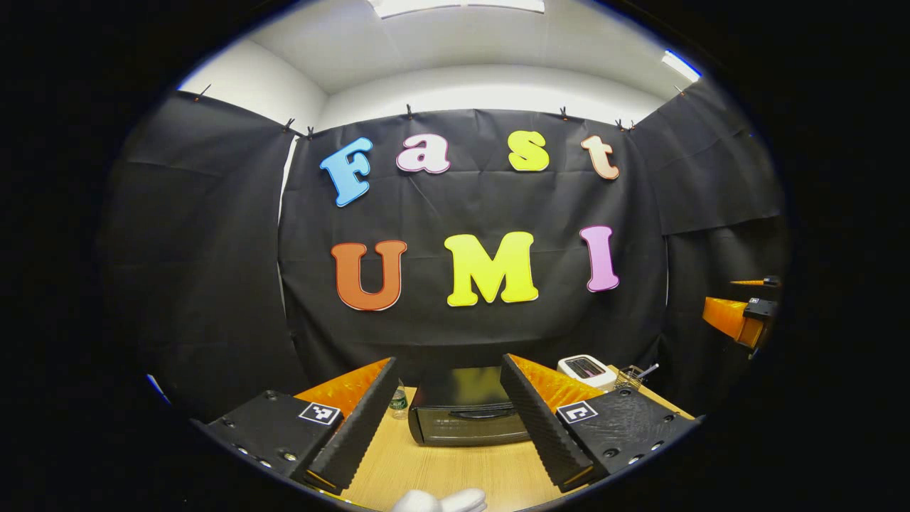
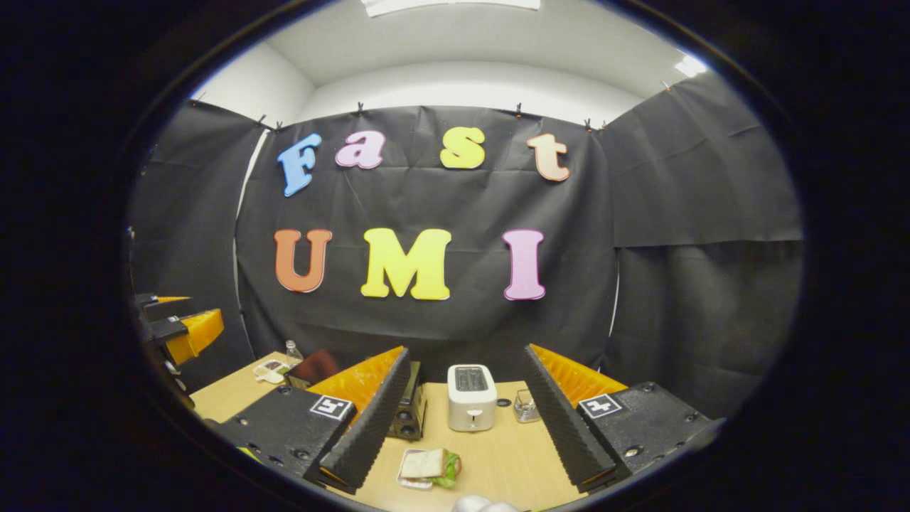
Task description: Open the electric oven with the left hand, put the food in, and close the electric oven.
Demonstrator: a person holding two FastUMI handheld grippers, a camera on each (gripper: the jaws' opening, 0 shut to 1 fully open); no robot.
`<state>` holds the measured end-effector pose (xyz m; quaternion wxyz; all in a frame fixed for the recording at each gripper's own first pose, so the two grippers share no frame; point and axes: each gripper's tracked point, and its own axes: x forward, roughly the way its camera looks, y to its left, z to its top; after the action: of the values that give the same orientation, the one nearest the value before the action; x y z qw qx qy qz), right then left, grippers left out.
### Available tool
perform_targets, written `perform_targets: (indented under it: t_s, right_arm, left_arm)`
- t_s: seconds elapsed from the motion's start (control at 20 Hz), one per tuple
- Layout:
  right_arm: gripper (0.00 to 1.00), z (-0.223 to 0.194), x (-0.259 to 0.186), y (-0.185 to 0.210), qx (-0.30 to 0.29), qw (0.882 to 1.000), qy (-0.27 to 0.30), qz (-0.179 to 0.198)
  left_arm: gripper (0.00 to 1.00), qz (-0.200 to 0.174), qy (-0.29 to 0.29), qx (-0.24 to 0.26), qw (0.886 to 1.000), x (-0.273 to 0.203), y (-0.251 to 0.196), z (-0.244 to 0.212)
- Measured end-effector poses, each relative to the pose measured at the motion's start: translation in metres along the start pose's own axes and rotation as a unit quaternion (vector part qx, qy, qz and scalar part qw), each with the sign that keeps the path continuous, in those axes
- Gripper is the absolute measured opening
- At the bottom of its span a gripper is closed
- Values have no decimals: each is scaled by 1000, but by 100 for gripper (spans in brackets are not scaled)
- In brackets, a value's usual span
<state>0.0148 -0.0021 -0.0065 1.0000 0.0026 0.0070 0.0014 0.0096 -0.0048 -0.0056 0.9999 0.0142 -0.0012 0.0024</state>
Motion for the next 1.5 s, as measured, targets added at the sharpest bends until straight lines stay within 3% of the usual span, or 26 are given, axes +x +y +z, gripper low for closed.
perform_targets:
  t_s: [0.05,0.1,0.15,0.2,0.25,0.3,0.35,0.4,0.65,0.7,0.75,0.8,0.85,0.9,1.15,1.2,1.25,1.3,1.5]
  right_arm:
    - [91,-1,1,-1,1,1000,0,-1]
    - [100,-1,1,-2,1,1000,0,-1]
    - [91,-3,0,-4,1,1000,1,-3]
    - [100,-3,0,-6,0,1000,1,-3]
    - [100,-3,0,-8,0,1000,2,-5]
    - [91,-2,-1,-10,-1,1000,1,-7]
    - [100,-2,0,-14,-1,1000,0,-11]
    - [91,-2,-2,-18,-2,1000,0,-14]
    - [91,-7,-13,-40,-7,999,6,-41]
    - [100,-8,-17,-46,-12,999,9,-50]
    - [100,-9,-21,-53,-17,998,11,-59]
    - [91,-10,-26,-59,-21,997,13,-68]
    - [91,-12,-31,-65,-25,997,16,-78]
    - [100,-14,-37,-71,-27,996,19,-88]
    - [100,-29,-59,-100,-38,989,46,-136]
    - [91,-32,-63,-104,-38,987,51,-144]
    - [100,-35,-66,-108,-36,986,56,-151]
    - [91,-37,-69,-110,-35,985,60,-157]
    - [92,-47,-72,-116,-25,982,73,-171]
  left_arm:
    - [95,-1,2,-1,1000,2,-1,-2]
    - [95,-2,6,-1,1000,5,-2,-7]
    - [95,-1,9,1,1000,8,-1,-12]
    - [95,-1,11,5,1000,13,-2,-16]
    - [95,-2,12,7,1000,17,-4,-19]
    - [95,-3,10,8,1000,21,-7,-23]
    - [95,-7,12,9,1000,26,-10,-26]
    - [95,-11,14,10,1000,33,-14,-34]
    - [95,-29,32,-6,999,71,-33,-69]
    - [95,-32,39,-4,999,79,-39,-81]
    - [95,-35,46,-3,998,89,-43,-90]
    - [95,-38,51,1,998,100,-47,-99]
    - [95,-39,58,5,998,109,-52,-111]
    - [95,-41,67,11,997,119,-55,-124]
    - [96,-47,115,23,992,164,-71,-183]
    - [95,-47,124,22,991,171,-72,-193]
    - [96,-46,133,21,990,178,-73,-202]
    - [95,-42,138,21,989,185,-72,-210]
    - [96,-40,171,23,984,204,-74,-241]
